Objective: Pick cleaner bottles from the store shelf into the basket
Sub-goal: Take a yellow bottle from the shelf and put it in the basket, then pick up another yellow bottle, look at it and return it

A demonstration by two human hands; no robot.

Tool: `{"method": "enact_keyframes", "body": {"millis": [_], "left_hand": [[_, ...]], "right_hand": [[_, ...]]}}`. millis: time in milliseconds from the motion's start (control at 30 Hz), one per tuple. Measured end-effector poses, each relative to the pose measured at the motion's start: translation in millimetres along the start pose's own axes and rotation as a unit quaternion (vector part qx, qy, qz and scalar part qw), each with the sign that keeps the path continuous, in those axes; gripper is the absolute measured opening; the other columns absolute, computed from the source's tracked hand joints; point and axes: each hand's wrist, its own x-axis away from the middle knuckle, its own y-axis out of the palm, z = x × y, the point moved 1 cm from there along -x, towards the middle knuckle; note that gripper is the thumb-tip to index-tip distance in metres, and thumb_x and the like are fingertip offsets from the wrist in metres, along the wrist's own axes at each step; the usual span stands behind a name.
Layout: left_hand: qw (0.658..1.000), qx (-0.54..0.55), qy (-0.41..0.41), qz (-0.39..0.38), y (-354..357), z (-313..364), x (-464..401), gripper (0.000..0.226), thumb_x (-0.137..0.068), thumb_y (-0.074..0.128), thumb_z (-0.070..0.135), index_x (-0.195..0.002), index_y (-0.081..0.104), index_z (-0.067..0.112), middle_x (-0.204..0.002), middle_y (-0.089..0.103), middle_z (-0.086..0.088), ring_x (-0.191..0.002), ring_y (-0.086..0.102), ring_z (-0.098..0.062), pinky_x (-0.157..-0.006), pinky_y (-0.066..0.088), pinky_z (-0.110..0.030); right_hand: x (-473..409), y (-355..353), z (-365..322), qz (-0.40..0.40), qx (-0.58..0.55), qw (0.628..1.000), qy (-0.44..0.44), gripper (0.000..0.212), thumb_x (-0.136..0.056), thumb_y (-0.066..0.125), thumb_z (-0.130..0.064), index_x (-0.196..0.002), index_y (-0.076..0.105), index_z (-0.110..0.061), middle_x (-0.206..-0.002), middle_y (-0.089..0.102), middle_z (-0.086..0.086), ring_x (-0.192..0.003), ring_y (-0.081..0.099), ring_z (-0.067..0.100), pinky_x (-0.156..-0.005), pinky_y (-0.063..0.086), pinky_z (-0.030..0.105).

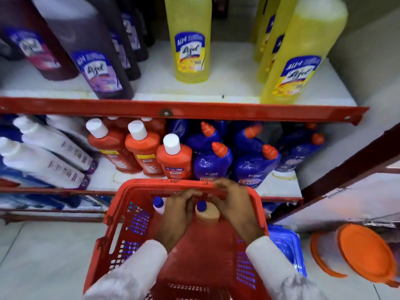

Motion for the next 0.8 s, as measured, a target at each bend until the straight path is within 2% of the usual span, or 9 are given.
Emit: {"method": "enact_keyframes", "body": {"millis": [100, 167, 233, 300, 400, 500, 600, 700, 800], "left_hand": [[0.981, -0.067, 0.174, 0.055, -32, 51, -29, 0.038, -0.076, 0.057, -0.010, -0.100, 0.069, 0.017, -0.102, 0.074, -0.003, -0.097, 0.065, -0.020, -0.091, 0.048, -0.028], [0.951, -0.110, 0.265, 0.116, -47, 85, -59, 0.030, -0.084, 0.057, 0.001, -0.106, 0.065, 0.019, -0.108, 0.071, -0.001, -0.104, 0.061, -0.020, -0.095, 0.046, -0.030], [0.929, -0.163, 0.288, 0.164, -54, 111, -88, 0.028, -0.087, 0.059, 0.015, -0.113, 0.061, 0.024, -0.121, 0.065, 0.001, -0.116, 0.055, -0.020, -0.104, 0.039, -0.036], [0.925, -0.213, 0.263, 0.174, -56, 127, -111, 0.035, -0.087, 0.058, 0.028, -0.122, 0.054, 0.027, -0.134, 0.057, 0.002, -0.128, 0.047, -0.023, -0.112, 0.032, -0.048], [0.926, -0.276, 0.203, 0.156, -53, 137, -137, 0.046, -0.086, 0.054, 0.041, -0.129, 0.046, 0.029, -0.141, 0.050, 0.002, -0.135, 0.040, -0.027, -0.116, 0.024, -0.060], [0.925, -0.318, 0.175, 0.112, -48, 138, -151, 0.046, -0.086, 0.051, 0.046, -0.129, 0.048, 0.028, -0.131, 0.058, 0.002, -0.127, 0.047, -0.026, -0.115, 0.027, -0.058], [0.932, -0.315, 0.158, 0.077, -44, 134, -156, 0.038, -0.090, 0.047, 0.047, -0.122, 0.054, 0.027, -0.117, 0.065, 0.004, -0.114, 0.053, -0.024, -0.111, 0.033, -0.050], [0.937, -0.303, 0.154, 0.084, -44, 135, -156, 0.033, -0.093, 0.047, 0.045, -0.119, 0.057, 0.027, -0.111, 0.067, 0.005, -0.108, 0.055, -0.024, -0.103, 0.038, -0.046], [0.945, -0.276, 0.145, 0.095, -43, 137, -157, 0.028, -0.092, 0.052, 0.042, -0.115, 0.059, 0.027, -0.106, 0.069, 0.004, -0.105, 0.055, -0.023, -0.100, 0.036, -0.045]], "right_hand": [[-6, -56, -42, 0.183, 0.007, 0.977, -0.111, 0.019, -0.079, 0.072, -0.022, -0.097, 0.071, -0.029, -0.095, 0.076, -0.012, -0.091, 0.069, 0.009, -0.086, 0.054, 0.027], [-14, -92, -72, 0.337, -0.003, 0.922, -0.189, 0.019, -0.082, 0.071, -0.019, -0.100, 0.070, -0.026, -0.100, 0.073, -0.007, -0.097, 0.064, 0.018, -0.092, 0.049, 0.027], [-28, -119, -94, 0.453, -0.009, 0.865, -0.215, 0.029, -0.080, 0.073, -0.014, -0.108, 0.066, -0.015, -0.111, 0.069, 0.003, -0.107, 0.059, 0.026, -0.100, 0.043, 0.030], [-44, -137, -109, 0.513, -0.013, 0.836, -0.197, 0.047, -0.075, 0.076, -0.018, -0.118, 0.060, -0.008, -0.125, 0.063, 0.010, -0.119, 0.054, 0.031, -0.108, 0.038, 0.038], [-72, -155, -121, 0.529, -0.027, 0.837, -0.136, 0.080, -0.070, 0.082, -0.031, -0.136, 0.047, -0.005, -0.143, 0.050, 0.016, -0.133, 0.046, 0.035, -0.116, 0.032, 0.043], [-100, -165, -122, 0.481, -0.063, 0.871, -0.075, 0.108, -0.066, 0.087, -0.039, -0.152, 0.028, -0.010, -0.155, 0.038, 0.015, -0.140, 0.039, 0.036, -0.117, 0.032, 0.049], [-117, -169, -119, 0.437, -0.128, 0.887, -0.076, 0.112, -0.070, 0.087, -0.029, -0.156, 0.015, -0.022, -0.155, 0.036, 0.008, -0.134, 0.040, 0.026, -0.112, 0.041, 0.047], [-126, -177, -117, 0.414, -0.148, 0.891, -0.114, 0.114, -0.073, 0.084, -0.020, -0.159, 0.009, -0.025, -0.142, 0.034, -0.004, -0.118, 0.031, -0.007, -0.106, 0.034, 0.026], [-126, -185, -121, 0.394, -0.177, 0.885, -0.173, 0.119, -0.074, 0.082, -0.015, -0.159, 0.001, -0.032, -0.137, 0.025, -0.035, -0.118, 0.021, -0.036, -0.097, 0.026, -0.006]]}}
